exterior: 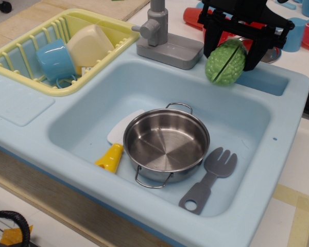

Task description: Put green squash into pot or pan

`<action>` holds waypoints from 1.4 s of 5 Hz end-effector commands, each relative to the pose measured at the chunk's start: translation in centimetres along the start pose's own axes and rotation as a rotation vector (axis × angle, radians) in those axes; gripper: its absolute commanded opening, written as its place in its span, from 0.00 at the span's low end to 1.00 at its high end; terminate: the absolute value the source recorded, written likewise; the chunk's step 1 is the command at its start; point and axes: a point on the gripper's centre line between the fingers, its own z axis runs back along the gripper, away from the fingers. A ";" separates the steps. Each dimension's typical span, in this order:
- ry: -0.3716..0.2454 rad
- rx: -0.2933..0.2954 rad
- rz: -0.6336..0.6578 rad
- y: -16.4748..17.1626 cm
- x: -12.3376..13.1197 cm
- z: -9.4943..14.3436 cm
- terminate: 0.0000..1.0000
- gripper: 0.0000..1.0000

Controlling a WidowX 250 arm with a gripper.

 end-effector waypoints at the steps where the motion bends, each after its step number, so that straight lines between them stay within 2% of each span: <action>1: -0.043 0.006 0.075 0.8 -2.0 4.0 0.00 0.00; 3: -0.002 -0.034 0.208 4.1 -5.5 2.7 0.00 0.00; 4: -0.010 -0.065 0.259 5.3 -7.1 1.5 0.00 1.00; 7: -0.021 -0.069 0.266 6.0 -7.6 1.4 0.00 1.00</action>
